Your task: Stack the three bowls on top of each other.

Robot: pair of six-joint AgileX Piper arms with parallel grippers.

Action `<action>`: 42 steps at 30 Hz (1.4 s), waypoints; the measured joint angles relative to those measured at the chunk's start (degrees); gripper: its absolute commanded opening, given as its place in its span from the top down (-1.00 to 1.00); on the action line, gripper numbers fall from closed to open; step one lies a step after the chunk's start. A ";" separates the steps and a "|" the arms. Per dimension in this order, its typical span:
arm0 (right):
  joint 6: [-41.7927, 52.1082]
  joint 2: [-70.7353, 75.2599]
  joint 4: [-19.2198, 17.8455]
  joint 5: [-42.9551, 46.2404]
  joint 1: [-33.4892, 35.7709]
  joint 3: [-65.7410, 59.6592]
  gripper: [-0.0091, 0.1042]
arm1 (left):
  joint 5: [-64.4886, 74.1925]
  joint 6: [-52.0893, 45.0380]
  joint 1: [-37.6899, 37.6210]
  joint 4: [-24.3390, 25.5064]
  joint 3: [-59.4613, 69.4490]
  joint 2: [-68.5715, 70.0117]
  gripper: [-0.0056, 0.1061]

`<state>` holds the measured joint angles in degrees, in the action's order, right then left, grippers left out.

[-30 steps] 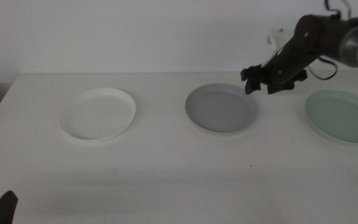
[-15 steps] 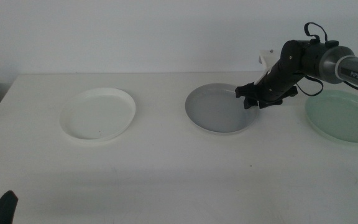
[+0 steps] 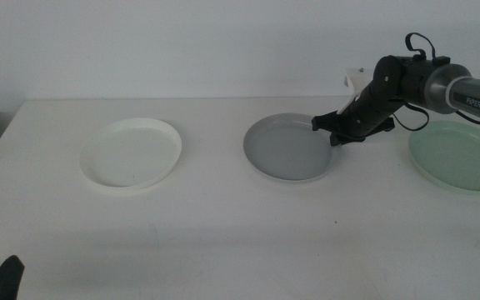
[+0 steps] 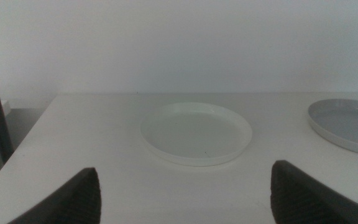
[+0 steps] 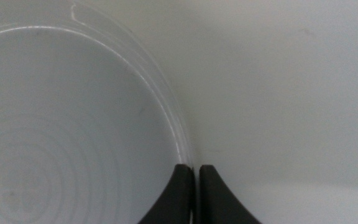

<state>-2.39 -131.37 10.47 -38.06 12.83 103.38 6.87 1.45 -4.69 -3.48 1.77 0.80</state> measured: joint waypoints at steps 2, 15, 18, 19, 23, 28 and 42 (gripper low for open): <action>0.00 1.62 -0.06 0.03 0.90 -1.04 0.86 | 0.00 0.00 0.00 0.00 0.00 0.00 -0.98; -0.12 24.02 0.55 6.39 8.48 -25.25 0.86 | 0.00 0.00 0.00 0.00 0.00 0.00 -0.98; -0.12 28.38 1.07 7.83 11.11 -30.36 0.86 | 0.00 0.00 0.00 0.00 0.00 0.00 -0.98; -0.12 29.81 1.39 8.50 12.08 -32.27 0.86 | 0.00 0.00 0.00 0.00 0.00 0.00 -0.98; -0.12 33.78 3.76 12.37 16.38 -39.44 0.86 | 0.00 0.00 0.00 0.00 0.00 0.00 -0.98; -0.12 33.88 7.19 16.52 20.02 -45.81 0.86 | 0.00 0.00 0.00 0.00 0.00 0.00 -0.98; -0.12 30.10 9.33 20.85 20.21 -50.44 0.86 | 0.00 0.00 0.00 0.00 0.00 0.00 -0.98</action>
<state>-2.51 -101.27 19.79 -17.20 33.03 52.93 6.87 1.45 -4.69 -3.48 1.77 0.80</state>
